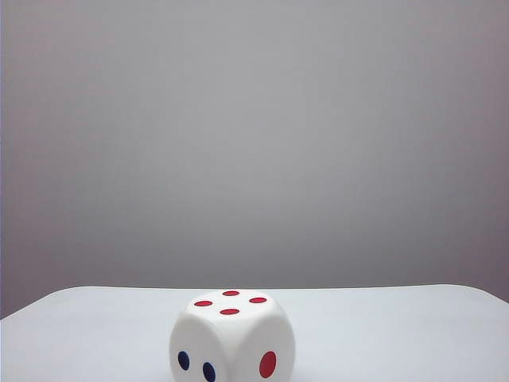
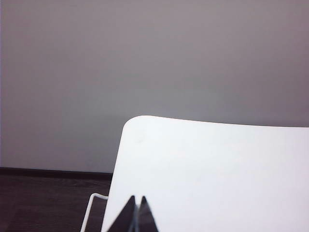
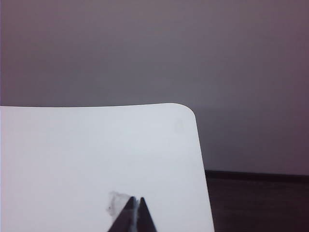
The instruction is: Pick up the dice on the table and roll the dice.
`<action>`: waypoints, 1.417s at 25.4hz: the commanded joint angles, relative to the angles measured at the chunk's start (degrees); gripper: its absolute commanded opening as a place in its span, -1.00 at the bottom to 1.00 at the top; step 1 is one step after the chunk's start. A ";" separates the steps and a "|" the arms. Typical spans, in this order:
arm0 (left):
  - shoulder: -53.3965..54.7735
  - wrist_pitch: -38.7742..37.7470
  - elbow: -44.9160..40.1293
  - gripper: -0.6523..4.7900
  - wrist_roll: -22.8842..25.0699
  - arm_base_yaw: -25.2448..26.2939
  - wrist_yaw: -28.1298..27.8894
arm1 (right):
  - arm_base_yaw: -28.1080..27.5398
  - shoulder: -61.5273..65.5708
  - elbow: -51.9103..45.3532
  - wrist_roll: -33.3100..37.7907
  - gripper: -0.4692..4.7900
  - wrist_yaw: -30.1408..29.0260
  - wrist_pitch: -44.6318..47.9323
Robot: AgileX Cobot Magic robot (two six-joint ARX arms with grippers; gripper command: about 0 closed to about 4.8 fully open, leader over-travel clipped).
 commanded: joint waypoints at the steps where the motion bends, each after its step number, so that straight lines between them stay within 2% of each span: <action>1: 0.00 0.57 0.07 -0.78 -1.38 0.02 0.35 | 0.02 -0.04 -0.35 -0.11 -0.82 0.17 1.16; 6: 0.00 0.15 0.07 -0.78 -1.46 0.02 0.35 | 0.02 -0.04 -0.35 -0.09 -0.82 0.17 1.16; 8: 0.00 0.46 0.24 -0.78 -2.34 0.02 2.51 | 0.09 -0.04 -0.35 0.66 -0.82 -1.20 1.84; 10: 0.02 0.76 1.64 -0.78 -7.45 0.02 6.56 | 0.09 -0.04 -0.35 1.55 -0.83 -5.88 6.88; 12: 0.02 -1.29 4.48 -0.78 -10.69 0.02 8.15 | 0.09 -0.02 -0.35 5.01 -0.83 -6.29 11.37; 16: 0.28 -4.35 10.71 -0.78 -11.13 0.02 8.26 | 0.11 0.00 -0.22 9.86 -0.83 -6.32 17.90; 19: 0.33 -5.68 13.05 -0.78 -11.17 0.02 8.28 | 0.13 0.07 0.24 12.20 -0.83 -6.49 18.91; 22: 1.18 -10.10 15.45 -0.78 -11.15 0.02 8.35 | 0.13 0.11 2.05 14.53 -0.83 -6.51 18.64; 24: 4.39 -13.79 18.18 -0.78 -10.78 0.02 10.38 | 0.11 0.46 5.29 14.47 -0.83 -6.47 18.64; 27: 10.56 -11.23 20.52 -0.78 -10.25 0.00 14.58 | 0.11 4.70 10.69 14.47 -0.83 -6.62 18.67; 30: 15.69 -10.19 22.29 -0.78 -10.14 0.00 16.66 | 0.11 10.82 15.74 14.47 -0.83 -11.39 18.73; 32: 21.11 -10.56 24.15 -0.78 -10.05 0.00 19.96 | 0.11 17.81 20.63 14.47 -0.83 -17.35 18.73; 34: 28.59 -12.22 26.49 -0.78 -10.03 -0.28 27.12 | 0.15 28.63 26.64 14.47 -0.83 -25.99 18.67; 36: 31.67 -13.51 27.65 -0.78 -9.42 -1.36 27.36 | 0.57 35.08 29.44 14.47 -0.83 -29.51 18.58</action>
